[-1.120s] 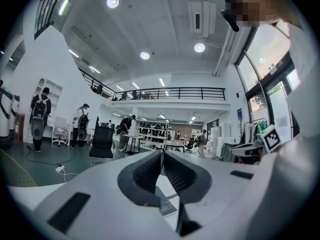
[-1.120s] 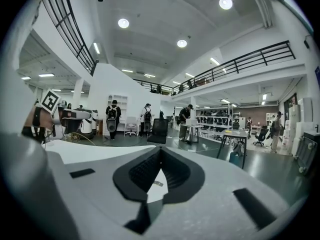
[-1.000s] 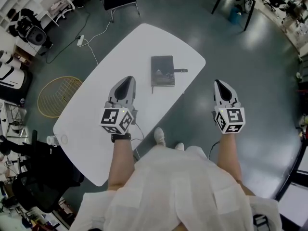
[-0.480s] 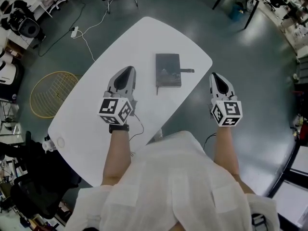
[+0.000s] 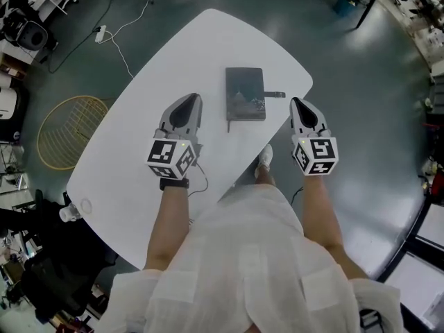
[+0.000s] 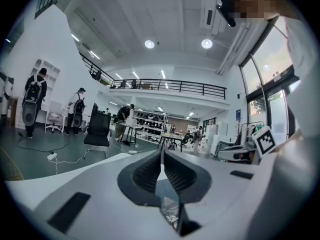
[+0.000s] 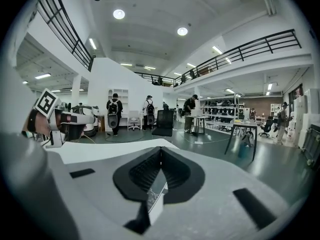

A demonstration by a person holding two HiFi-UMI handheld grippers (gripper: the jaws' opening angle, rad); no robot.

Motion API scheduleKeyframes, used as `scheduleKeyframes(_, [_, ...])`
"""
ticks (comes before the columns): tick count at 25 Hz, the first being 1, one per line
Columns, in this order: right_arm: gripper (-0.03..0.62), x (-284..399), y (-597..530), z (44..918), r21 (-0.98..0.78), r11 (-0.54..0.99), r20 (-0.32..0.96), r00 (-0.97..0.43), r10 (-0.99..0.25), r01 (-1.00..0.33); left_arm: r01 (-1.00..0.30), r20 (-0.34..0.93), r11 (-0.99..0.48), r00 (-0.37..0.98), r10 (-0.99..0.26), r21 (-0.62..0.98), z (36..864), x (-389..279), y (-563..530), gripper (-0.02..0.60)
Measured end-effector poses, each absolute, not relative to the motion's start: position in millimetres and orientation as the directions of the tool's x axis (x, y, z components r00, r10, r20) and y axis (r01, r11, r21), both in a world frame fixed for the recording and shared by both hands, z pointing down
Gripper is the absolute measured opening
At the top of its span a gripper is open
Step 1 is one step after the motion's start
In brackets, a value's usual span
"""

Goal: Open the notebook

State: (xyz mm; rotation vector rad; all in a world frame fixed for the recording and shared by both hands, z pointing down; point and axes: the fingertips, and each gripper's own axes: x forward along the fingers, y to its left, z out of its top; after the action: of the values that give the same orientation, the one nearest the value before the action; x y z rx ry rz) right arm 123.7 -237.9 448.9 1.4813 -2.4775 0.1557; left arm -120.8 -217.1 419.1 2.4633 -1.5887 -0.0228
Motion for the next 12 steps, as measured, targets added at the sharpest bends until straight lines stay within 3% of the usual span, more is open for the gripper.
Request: scheduleKeyframes(12, [0.032, 118, -264, 476, -0.002, 0.508, 0.288, -0.487, -0.824, -0.861, -0.902, 0.145, -0.390, 0.418, -0.897, 0.187, 443, -107, -237, 0.020])
